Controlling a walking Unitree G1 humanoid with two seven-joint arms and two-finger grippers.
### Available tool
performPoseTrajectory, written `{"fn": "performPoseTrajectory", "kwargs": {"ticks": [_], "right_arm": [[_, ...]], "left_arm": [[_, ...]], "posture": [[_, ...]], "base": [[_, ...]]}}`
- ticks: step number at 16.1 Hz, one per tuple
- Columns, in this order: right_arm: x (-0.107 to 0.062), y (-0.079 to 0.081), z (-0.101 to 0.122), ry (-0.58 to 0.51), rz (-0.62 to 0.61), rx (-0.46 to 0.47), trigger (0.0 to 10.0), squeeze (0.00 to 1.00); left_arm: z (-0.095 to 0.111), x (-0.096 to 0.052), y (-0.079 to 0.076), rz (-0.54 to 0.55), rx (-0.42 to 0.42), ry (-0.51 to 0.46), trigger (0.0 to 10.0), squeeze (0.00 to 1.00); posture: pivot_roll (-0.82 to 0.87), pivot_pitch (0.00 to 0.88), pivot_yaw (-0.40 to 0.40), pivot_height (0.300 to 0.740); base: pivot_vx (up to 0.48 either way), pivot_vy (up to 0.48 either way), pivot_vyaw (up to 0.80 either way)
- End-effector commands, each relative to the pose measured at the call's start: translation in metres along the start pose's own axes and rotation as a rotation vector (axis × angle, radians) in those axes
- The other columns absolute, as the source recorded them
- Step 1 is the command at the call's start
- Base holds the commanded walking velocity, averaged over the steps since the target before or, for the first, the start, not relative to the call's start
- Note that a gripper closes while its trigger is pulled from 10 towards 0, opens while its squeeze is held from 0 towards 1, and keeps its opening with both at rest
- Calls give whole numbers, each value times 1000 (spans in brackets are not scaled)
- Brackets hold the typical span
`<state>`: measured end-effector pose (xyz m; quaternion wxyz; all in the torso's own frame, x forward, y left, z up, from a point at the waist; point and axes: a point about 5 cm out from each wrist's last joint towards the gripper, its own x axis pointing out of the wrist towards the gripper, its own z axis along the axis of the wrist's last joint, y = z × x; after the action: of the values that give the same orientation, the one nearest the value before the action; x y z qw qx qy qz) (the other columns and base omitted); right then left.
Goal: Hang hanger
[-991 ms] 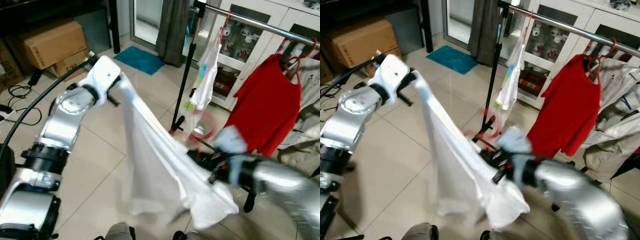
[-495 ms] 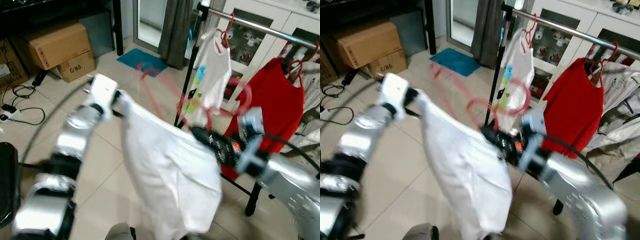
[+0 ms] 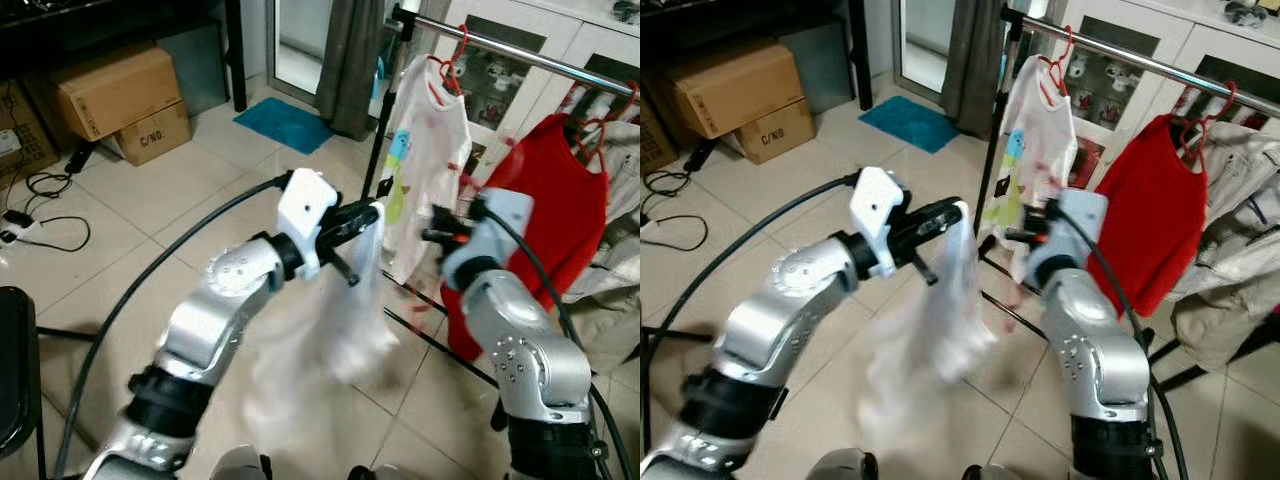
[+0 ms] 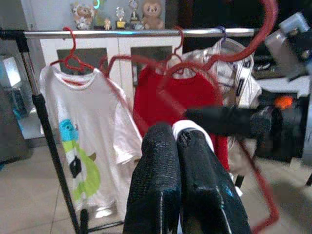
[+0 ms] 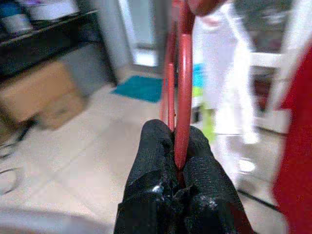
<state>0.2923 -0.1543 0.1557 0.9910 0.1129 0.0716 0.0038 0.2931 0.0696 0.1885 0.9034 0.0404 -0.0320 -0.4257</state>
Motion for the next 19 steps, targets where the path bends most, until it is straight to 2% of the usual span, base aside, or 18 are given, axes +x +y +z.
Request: {"fn": "performPoseTrajectory", "kwargs": {"ticks": [1,3,4,5,6,7,8,10,13,14,15,16,17,19], "right_arm": [[-1,-13,-1,5,-73,-36,10000,0],[-7,-30,-9,40,-116,-105,10000,0],[-12,-38,-16,68,-148,-102,10000,0],[-16,-44,-22,83,-173,-87,10000,0],[-24,-47,-28,93,-186,-76,10000,0],[-27,-46,-30,94,-187,-74,10000,0],[-29,-44,-31,96,-181,-77,10000,0],[-35,-38,-35,105,-160,-101,10000,0],[-46,-35,-42,135,-155,-81,10000,0],[-49,-35,-42,136,-145,-81,10000,0],[-53,-32,-42,128,-115,-79,10000,0],[-54,-32,-41,128,-116,-86,10000,0],[-56,-34,-42,128,-119,-101,10000,0],[-55,-35,-40,121,-128,-112,10000,0]], "left_arm": [[2,-8,4,52,-11,0,0,0],[-14,-32,21,258,-11,85,0,0],[-22,-45,31,407,-32,117,7961,0],[-27,-56,37,506,-50,137,10000,0],[-36,-71,43,633,-116,181,10000,0],[-36,-76,45,662,-121,171,10000,0],[-34,-78,43,656,-131,142,10000,0],[-36,-78,38,666,-130,149,10000,0],[-35,-76,32,675,-50,191,10000,0],[-35,-76,30,660,-75,180,10000,0],[-35,-73,24,551,-187,143,10000,0],[-35,-72,22,528,-211,134,10000,0],[-36,-72,23,556,-133,181,10000,0],[-37,-71,24,585,-126,176,10000,0]], "posture": [[69,38,-63,740],[74,44,-72,740],[75,46,-75,740],[77,48,-78,740],[81,40,-77,740],[79,41,-73,740],[76,49,-67,740],[72,62,-63,740],[67,71,-63,740],[67,71,-62,740],[63,74,-60,740],[62,74,-59,740],[62,74,-57,740],[60,69,-56,740]], "base": [[0,0,0],[0,0,0],[0,0,0],[0,0,-569],[0,0,-800],[0,0,-800],[0,0,-800],[0,0,-800],[0,0,-800],[0,0,-800],[0,0,-800],[0,0,-800],[0,0,-800],[0,0,-800]]}}
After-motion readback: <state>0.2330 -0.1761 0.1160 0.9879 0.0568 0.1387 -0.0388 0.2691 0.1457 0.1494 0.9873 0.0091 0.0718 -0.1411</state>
